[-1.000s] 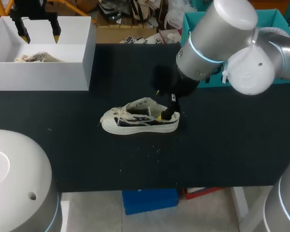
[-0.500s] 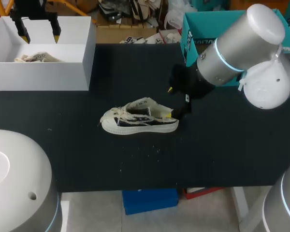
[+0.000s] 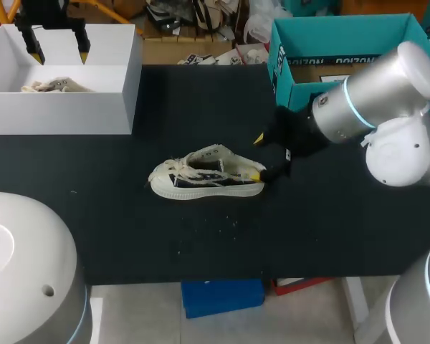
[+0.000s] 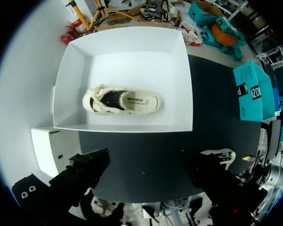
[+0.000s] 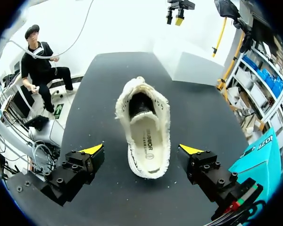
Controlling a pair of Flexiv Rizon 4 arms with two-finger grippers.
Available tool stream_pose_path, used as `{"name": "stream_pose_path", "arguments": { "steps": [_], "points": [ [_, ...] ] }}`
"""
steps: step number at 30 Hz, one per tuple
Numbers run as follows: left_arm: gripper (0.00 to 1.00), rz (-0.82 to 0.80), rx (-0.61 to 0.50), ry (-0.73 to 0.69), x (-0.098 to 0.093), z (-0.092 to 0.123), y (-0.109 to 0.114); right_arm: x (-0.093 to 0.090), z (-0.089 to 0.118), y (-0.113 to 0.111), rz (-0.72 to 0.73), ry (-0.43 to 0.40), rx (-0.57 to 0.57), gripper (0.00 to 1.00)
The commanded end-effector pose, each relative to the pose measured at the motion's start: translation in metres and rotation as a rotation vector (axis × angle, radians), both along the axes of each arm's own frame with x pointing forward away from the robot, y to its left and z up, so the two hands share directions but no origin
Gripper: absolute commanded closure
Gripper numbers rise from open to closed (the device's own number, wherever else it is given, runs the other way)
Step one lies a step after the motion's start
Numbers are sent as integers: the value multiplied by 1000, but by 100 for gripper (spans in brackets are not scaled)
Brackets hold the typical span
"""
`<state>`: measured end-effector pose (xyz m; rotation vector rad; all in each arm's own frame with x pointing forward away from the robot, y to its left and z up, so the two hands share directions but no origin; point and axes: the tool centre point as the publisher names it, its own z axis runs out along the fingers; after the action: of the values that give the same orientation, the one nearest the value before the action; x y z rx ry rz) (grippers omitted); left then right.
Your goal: Take the shoe out of the shoebox, open the shoe tongue, remove and reinsert the insole, then place the shoe into the shoebox
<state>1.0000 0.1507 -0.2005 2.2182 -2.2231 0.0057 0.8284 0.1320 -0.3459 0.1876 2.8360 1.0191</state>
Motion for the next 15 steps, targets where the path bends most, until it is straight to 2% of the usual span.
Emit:
{"name": "stream_pose_path", "arguments": {
  "steps": [1,15],
  "points": [
    [0,1,1,1,0,0,0,7,-17,1,11,3,113,0],
    [0,1,1,1,0,0,0,15,-51,2,15,27,155,0]
  ]
}}
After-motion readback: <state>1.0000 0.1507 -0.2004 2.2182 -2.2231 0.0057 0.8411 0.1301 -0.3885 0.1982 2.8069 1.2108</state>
